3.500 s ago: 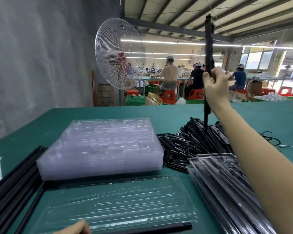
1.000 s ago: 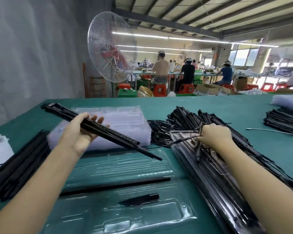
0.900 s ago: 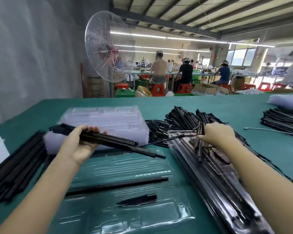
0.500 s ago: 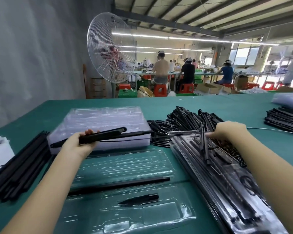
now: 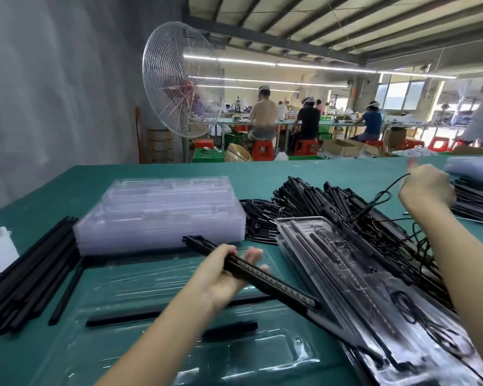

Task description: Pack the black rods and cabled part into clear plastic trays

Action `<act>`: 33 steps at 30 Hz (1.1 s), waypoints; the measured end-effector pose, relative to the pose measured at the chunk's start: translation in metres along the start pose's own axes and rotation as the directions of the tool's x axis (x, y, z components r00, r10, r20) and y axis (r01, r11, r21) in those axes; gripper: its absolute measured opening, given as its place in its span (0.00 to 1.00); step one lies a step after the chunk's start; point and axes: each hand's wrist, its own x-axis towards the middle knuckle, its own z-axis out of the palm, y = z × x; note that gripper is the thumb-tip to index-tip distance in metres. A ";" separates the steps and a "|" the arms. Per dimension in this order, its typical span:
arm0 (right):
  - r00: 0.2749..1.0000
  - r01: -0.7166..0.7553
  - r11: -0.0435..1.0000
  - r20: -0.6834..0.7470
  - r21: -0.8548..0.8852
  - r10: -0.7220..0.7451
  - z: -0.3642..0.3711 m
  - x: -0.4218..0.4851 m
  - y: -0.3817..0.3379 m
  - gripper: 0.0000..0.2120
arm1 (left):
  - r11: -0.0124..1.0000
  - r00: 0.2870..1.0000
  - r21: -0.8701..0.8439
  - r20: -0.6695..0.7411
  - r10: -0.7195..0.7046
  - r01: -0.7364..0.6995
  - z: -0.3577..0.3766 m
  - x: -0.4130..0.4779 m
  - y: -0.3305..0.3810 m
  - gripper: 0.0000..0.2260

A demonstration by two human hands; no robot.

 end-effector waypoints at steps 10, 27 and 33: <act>0.968 -0.090 0.992 0.226 -0.094 0.109 0.006 -0.001 0.003 0.38 | 0.882 0.896 0.327 0.171 -0.409 0.340 0.043 0.000 -0.084 0.11; 0.987 0.127 0.962 0.068 0.241 -0.147 0.046 -0.042 -0.023 0.32 | 0.860 0.908 0.435 0.189 -0.375 0.264 0.049 0.008 -0.112 0.09; 0.966 0.168 0.986 0.195 0.018 -0.168 0.044 -0.047 -0.022 0.32 | 0.761 0.867 0.553 0.131 -0.481 0.339 0.044 -0.002 -0.091 0.10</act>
